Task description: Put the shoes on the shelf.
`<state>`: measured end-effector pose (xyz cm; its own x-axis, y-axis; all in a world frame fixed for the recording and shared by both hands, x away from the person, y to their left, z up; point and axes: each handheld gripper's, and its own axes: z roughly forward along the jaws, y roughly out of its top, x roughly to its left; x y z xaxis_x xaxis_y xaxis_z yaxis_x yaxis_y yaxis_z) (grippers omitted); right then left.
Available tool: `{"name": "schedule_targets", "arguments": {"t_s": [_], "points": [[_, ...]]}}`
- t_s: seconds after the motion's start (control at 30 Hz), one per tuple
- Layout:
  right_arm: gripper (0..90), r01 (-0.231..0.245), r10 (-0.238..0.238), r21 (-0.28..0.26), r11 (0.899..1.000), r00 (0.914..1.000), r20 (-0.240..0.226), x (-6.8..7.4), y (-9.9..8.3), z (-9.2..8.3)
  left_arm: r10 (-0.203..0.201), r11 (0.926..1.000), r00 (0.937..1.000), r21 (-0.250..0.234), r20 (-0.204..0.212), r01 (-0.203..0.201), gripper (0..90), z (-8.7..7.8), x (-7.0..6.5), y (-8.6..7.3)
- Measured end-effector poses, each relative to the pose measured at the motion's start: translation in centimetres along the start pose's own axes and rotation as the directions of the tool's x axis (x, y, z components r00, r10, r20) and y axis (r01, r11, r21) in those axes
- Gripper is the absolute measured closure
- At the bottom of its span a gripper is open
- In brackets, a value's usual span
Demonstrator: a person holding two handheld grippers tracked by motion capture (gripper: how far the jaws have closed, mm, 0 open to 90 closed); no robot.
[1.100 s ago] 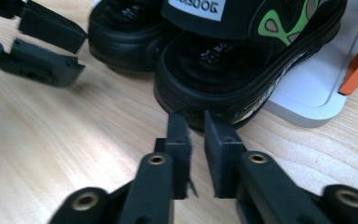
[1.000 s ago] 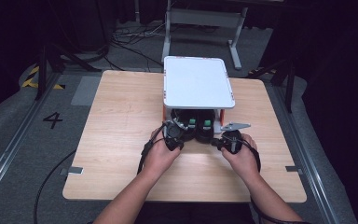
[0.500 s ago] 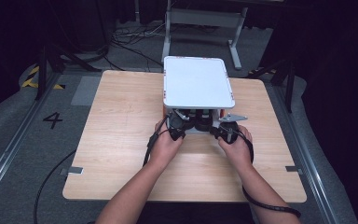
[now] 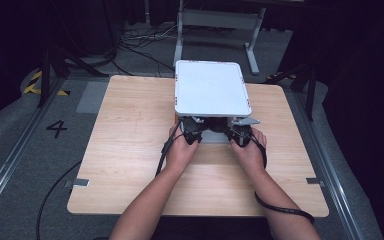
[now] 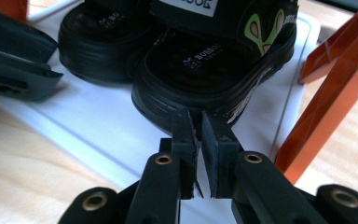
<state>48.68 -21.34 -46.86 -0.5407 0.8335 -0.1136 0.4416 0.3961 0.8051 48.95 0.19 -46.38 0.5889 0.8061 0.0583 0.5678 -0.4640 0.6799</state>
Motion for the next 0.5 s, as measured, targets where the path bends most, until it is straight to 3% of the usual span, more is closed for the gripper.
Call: {"name": "schedule_targets", "arguments": {"t_s": [0.1,0.17,0.2,0.27,0.33,0.37,0.4,0.5], "points": [[82.8,0.008,-0.008,-0.014,1.000,0.9998,0.017,0.2,0.0,0.2,-0.001,1.0000,1.0000,-0.005,0.007,0.001,56.0,-0.1,-0.2,0.0],[75.8,0.010,-0.010,-0.023,1.000,0.9997,0.024,0.0,-0.2,0.1,0.005,1.0000,0.9996,-0.009,0.027,-0.004,55.2,-0.2,-0.3,0.1],[67.3,0.012,-0.012,-0.037,0.999,0.9998,0.017,-0.1,-0.3,0.0,0.015,0.9999,0.9993,-0.003,0.033,-0.015,53.4,-0.5,-0.4,0.1],[66.1,-0.025,0.025,-0.029,0.999,0.9996,-0.017,-0.1,-0.5,-0.5,0.012,0.9999,0.9990,0.006,0.043,-0.012,49.5,-1.0,-0.7,0.1],[63.0,0.002,-0.002,-0.037,0.999,0.9999,-0.017,0.1,-0.5,-1.5,0.055,0.9984,0.9963,0.012,0.067,-0.056,46.5,-1.7,-0.8,0.0],[62.1,-0.011,0.010,-0.027,1.000,0.9994,-0.033,0.3,-0.6,-2.0,0.018,0.9995,0.9983,0.026,0.055,-0.020,44.4,-2.2,-1.4,-0.2],[59.0,-0.013,0.011,-0.035,0.999,0.9990,-0.043,0.5,-0.6,-2.5,-0.002,0.9997,0.9961,0.026,0.089,0.000,43.6,-2.8,-1.9,-0.3],[52.3,-0.009,0.005,-0.043,0.999,0.9959,-0.090,1.7,-0.4,-4.3,0.010,0.9995,0.9941,0.029,0.108,-0.014,39.4,-4.8,-3.0,-0.5]]}}
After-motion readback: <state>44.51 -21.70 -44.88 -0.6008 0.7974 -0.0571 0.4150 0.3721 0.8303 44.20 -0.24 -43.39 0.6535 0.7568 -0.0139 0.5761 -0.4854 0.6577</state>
